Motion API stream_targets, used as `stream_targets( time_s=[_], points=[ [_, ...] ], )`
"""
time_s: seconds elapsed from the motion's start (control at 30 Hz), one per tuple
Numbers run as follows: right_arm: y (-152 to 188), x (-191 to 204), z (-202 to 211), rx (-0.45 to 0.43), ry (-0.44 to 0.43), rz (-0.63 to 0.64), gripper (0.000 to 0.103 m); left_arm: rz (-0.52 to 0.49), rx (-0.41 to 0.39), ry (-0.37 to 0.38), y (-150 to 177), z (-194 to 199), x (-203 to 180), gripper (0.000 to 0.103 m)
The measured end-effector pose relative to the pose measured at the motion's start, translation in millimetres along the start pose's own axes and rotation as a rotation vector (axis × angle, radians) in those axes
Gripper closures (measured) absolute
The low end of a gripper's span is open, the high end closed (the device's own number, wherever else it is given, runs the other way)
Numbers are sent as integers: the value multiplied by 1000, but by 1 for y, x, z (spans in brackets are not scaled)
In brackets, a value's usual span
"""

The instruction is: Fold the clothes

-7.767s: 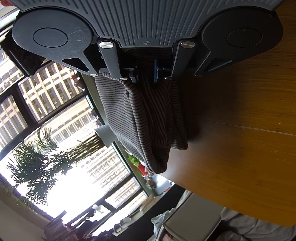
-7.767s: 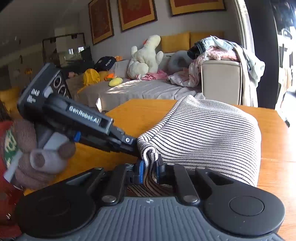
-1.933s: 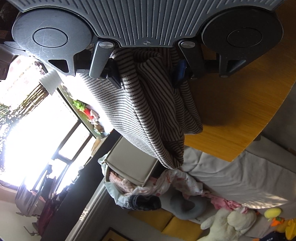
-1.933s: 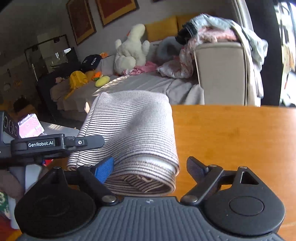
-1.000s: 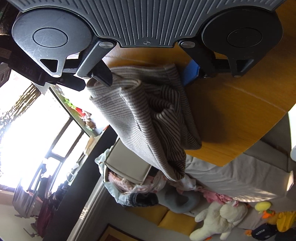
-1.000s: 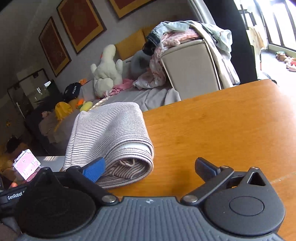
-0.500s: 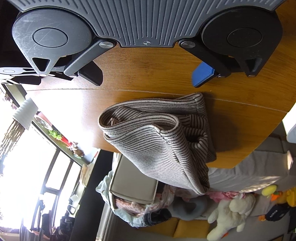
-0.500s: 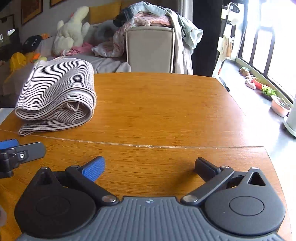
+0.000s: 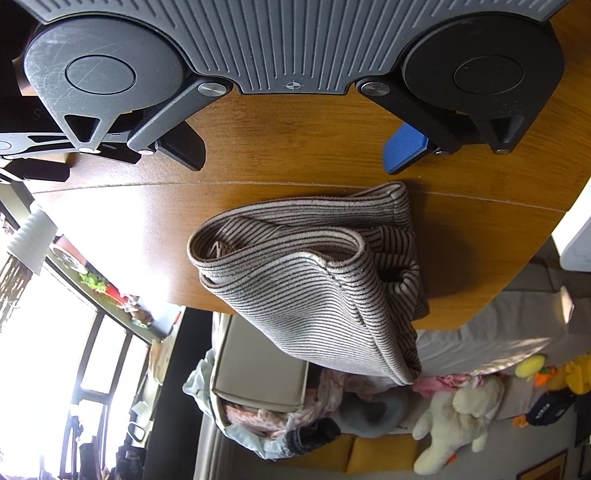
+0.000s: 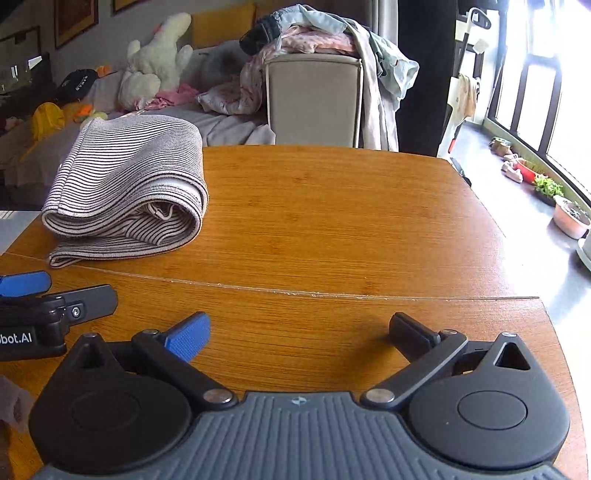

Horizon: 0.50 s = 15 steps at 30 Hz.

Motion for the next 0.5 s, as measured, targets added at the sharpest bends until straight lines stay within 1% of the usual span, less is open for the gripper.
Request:
stream_targets(
  time_s=[0.5],
  points=[
    [0,-1,-1,0,-1,-1,0,9,-5,5,-3,-3,2,0]
  ],
)
Point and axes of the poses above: each gripper's, at about its wrist camera, not at the fingertips, and z roughly against the way its jaws point, x to its left, y to its underside, the point moved 7 cm from there along -z, roughly the way its jaws point, and after that the axes turned 9 degrees about y, right-handed, at the moved point
